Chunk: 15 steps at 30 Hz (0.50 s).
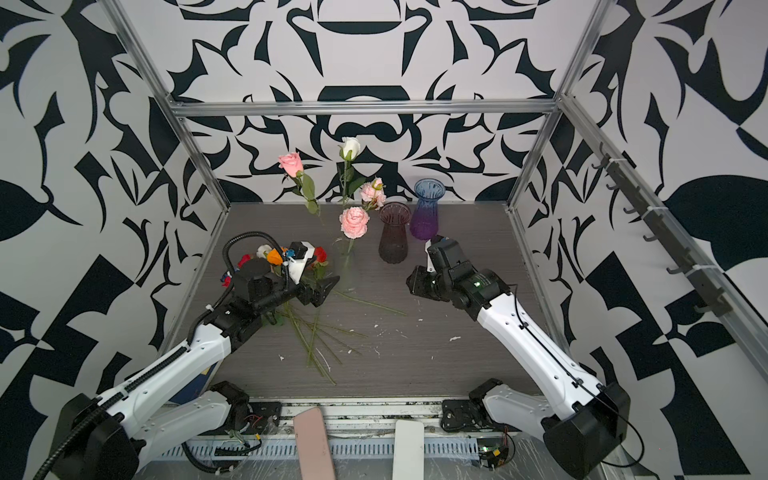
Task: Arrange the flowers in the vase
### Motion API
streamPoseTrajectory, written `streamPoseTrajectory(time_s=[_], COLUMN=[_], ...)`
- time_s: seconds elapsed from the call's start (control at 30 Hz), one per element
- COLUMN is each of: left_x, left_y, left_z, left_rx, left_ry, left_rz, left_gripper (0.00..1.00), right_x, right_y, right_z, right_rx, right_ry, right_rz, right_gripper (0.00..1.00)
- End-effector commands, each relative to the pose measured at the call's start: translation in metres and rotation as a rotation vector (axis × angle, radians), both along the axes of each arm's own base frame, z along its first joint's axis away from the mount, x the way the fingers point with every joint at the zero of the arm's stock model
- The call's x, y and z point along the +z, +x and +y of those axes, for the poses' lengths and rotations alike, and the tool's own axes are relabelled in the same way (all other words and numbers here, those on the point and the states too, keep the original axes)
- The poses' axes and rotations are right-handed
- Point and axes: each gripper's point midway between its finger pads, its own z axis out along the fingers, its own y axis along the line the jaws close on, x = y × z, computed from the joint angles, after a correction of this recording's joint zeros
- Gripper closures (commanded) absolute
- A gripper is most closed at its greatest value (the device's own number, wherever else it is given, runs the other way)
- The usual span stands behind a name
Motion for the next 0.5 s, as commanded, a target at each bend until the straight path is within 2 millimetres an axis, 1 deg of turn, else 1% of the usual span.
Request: streamPoseTrajectory(time_s=[0.0,0.13,0.3,0.37,0.4,0.43,0.47], left_x=[0.008,-0.007,-0.032,-0.038,-0.036,-0.048,-0.051], left_y=[0.007,0.015,0.028,0.031,0.033,0.037,0.039], left_z=[-0.002,-0.005,-0.008,-0.013,-0.016,-0.019,-0.022], left_rx=[0.014,0.023,0.037,0.019,0.009,0.001,-0.007], left_ry=[-0.042,-0.032,-0.001,-0.005,-0.016,-0.006,-0.01], left_rz=[-0.055,-0.048,-0.046,-0.053,-0.065,-0.038,-0.035], left_gripper=[0.01,0.01,0.01,0.01,0.01,0.01,0.01], right_x=[0.01,0.012,0.015,0.017,0.017,0.018,0.02], right_y=[0.001,-0.001,-0.004,-0.004,-0.005,-0.006,-0.006], right_z=[-0.002,-0.006,-0.01,-0.012,-0.013,-0.014,-0.015], right_rx=[-0.006,-0.004,0.004,0.007,0.009,0.009,0.01], right_ry=[0.008,-0.012,-0.042,-0.051,-0.057,-0.061,-0.064], right_rz=[-0.03,-0.034,-0.043,-0.047,-0.047,-0.049,-0.055], right_gripper=[0.65,0.65,0.65,0.65,0.65,0.65,0.65])
